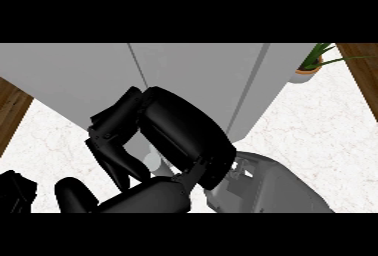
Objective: Pick up the wine, place it into the cabinet and close the cabinet
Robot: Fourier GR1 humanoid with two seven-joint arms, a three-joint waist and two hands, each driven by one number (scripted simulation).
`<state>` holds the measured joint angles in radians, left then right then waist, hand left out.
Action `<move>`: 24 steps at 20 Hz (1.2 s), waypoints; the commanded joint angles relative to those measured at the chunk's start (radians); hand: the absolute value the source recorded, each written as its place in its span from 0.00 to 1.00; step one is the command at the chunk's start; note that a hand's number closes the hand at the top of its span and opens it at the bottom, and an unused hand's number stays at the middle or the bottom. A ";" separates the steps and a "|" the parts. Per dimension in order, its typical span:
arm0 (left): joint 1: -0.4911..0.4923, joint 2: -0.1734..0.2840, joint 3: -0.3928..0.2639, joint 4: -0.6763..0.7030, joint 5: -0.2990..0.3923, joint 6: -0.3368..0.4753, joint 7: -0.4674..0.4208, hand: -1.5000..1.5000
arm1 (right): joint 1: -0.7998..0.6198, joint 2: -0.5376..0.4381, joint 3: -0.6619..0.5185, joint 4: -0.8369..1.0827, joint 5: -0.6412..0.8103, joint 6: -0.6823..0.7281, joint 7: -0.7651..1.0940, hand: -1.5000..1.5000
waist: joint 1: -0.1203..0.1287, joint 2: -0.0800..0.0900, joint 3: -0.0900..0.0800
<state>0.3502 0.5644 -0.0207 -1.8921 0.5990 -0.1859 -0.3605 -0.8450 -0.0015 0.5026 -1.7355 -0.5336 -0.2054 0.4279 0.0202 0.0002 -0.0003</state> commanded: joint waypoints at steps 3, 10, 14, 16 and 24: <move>-0.027 -0.025 0.044 -0.009 0.008 -0.003 0.053 1.00 | -0.016 0.001 -0.044 0.156 -0.060 0.018 -0.085 1.00 | -0.007 0.001 0.000; 0.002 -0.034 0.054 -0.060 -0.016 -0.030 0.088 1.00 | -0.020 -0.009 -0.156 0.357 -0.053 0.146 -0.174 1.00 | -0.002 0.003 0.000; 0.014 -0.037 0.076 -0.072 -0.022 -0.032 0.082 1.00 | -0.072 -0.021 -0.203 0.468 -0.054 0.171 -0.185 1.00 | 0.005 0.004 0.000; -0.016 -0.023 0.104 -0.029 0.019 -0.053 0.093 1.00 | -0.041 -0.039 -0.222 0.475 -0.058 0.179 -0.213 1.00 | -0.002 0.006 0.000; -0.008 -0.050 0.076 -0.056 -0.012 -0.034 0.109 1.00 | -0.041 -0.116 -0.267 0.593 -0.030 0.306 -0.313 1.00 | 0.004 0.011 0.001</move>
<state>0.3449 0.5235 0.0618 -1.9288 0.5867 -0.2350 -0.2721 -0.9241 -0.0248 0.3198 -1.2804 -0.5796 0.0792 0.1480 0.0376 -0.0308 -0.0145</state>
